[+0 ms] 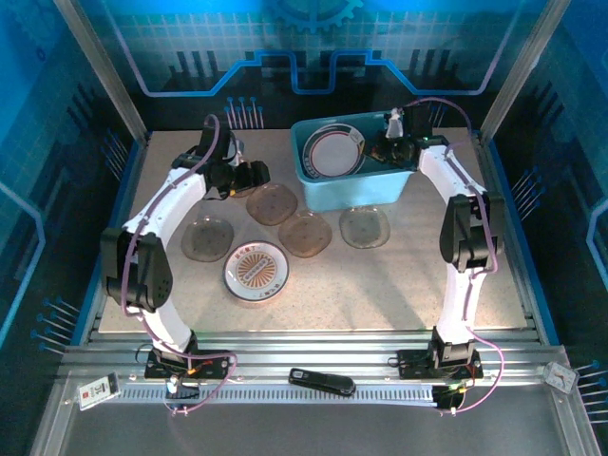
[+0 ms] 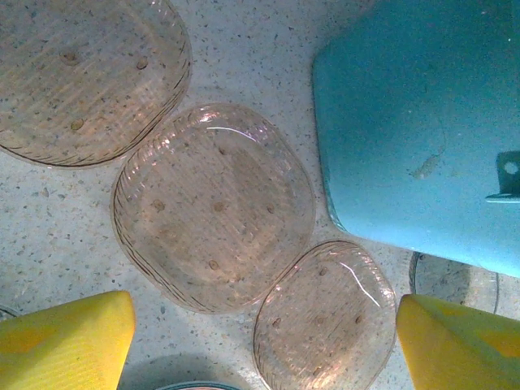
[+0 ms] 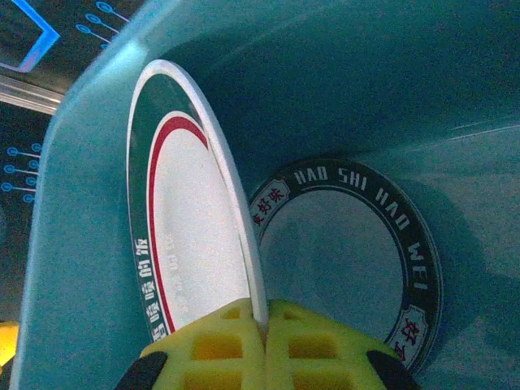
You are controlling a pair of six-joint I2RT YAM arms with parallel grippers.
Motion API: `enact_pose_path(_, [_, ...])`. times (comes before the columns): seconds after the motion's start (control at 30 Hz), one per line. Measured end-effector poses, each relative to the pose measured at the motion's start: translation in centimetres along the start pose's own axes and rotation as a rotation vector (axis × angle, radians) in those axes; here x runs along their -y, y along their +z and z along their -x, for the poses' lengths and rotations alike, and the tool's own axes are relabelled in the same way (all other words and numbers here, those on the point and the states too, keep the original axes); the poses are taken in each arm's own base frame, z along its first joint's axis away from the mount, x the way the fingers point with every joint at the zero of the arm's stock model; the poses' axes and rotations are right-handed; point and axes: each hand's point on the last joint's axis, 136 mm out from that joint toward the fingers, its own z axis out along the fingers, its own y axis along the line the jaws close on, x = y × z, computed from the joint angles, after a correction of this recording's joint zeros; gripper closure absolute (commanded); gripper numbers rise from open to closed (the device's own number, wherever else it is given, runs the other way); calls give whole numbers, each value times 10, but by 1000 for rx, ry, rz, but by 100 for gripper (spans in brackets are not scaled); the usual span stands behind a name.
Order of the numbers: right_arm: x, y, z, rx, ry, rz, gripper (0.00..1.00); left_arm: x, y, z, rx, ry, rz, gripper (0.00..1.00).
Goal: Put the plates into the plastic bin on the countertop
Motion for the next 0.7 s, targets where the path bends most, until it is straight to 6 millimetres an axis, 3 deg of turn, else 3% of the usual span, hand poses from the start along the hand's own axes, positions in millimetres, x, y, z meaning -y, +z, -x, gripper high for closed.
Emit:
enact_pose_path(0.3, [18, 28, -21, -75, 22, -29, 100, 2, 0, 4, 5, 2, -3, 16])
enact_pose_path(0.7, [28, 43, -23, -112, 12, -48, 100, 2, -1, 3, -8, 8, 4, 16])
